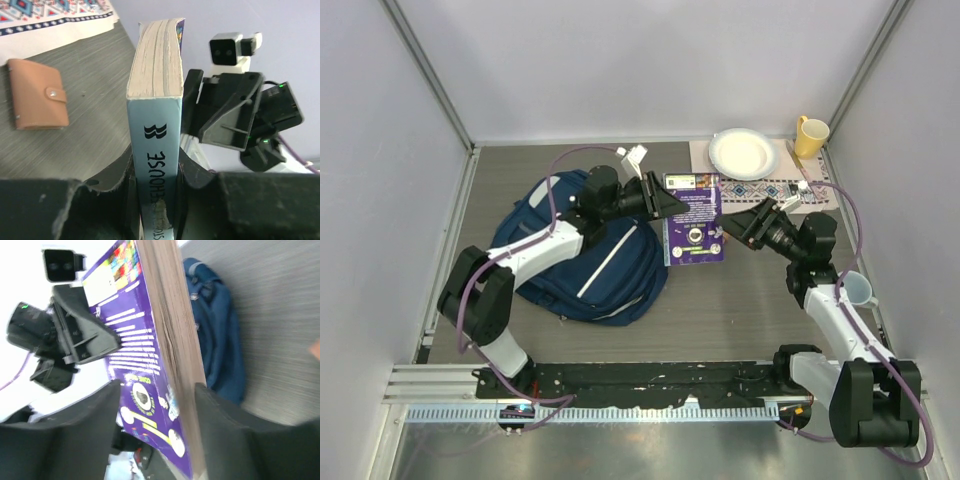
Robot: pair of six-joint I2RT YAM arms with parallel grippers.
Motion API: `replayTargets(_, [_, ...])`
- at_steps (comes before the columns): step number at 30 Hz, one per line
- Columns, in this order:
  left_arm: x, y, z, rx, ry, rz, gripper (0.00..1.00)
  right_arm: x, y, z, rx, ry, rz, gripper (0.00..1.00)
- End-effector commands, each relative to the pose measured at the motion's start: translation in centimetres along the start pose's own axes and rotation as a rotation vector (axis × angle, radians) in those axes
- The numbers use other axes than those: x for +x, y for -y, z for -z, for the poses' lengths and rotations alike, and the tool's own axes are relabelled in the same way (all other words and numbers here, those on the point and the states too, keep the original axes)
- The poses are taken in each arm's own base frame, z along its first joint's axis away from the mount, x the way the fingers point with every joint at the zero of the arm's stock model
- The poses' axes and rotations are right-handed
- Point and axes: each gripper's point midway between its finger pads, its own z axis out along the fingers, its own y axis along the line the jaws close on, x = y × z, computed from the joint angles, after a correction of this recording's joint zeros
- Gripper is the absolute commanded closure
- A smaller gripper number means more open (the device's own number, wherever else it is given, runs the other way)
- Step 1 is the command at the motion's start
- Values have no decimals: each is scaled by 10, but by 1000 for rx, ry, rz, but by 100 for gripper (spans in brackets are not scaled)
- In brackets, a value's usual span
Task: Pack the student bag
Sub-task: Pick up the book from the center of the board.
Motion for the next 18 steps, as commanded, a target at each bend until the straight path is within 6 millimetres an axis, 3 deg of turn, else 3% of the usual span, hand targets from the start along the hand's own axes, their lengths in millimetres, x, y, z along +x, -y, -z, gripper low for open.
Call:
replayTargets(1, [-22,8,28,-60,84,-77,100,-27,7,3,162,92,92,23])
replayTargets(2, [-26,5,34,-85,108,-93,100,-29,19,6,231,110,98,20])
replayTargets(3, [-33,-3,43,-135,155,-90,100,-29,20,8,240,117,100,17])
replayTargets(5, [-52,-1,67,-176,239,-95,100,-27,19,10,247,118,83,16])
replayTargets(7, [-66,-14,87,-229,324,-79,100,-18,15,9,203,96,44,16])
replayTargets(8, [-74,-5,98,-220,368,-86,100,-13,5,4,154,81,45,16])
replayTargets(10, [-84,-8,111,-231,432,-64,100,1,-1,0,112,49,-9,16])
replayTargets(15, [-95,10,123,-153,531,-39,100,43,-26,-29,68,-43,-2,16])
replayTargets(18, [-99,18,124,-101,562,-18,100,46,-41,-42,-4,-5,-55,15])
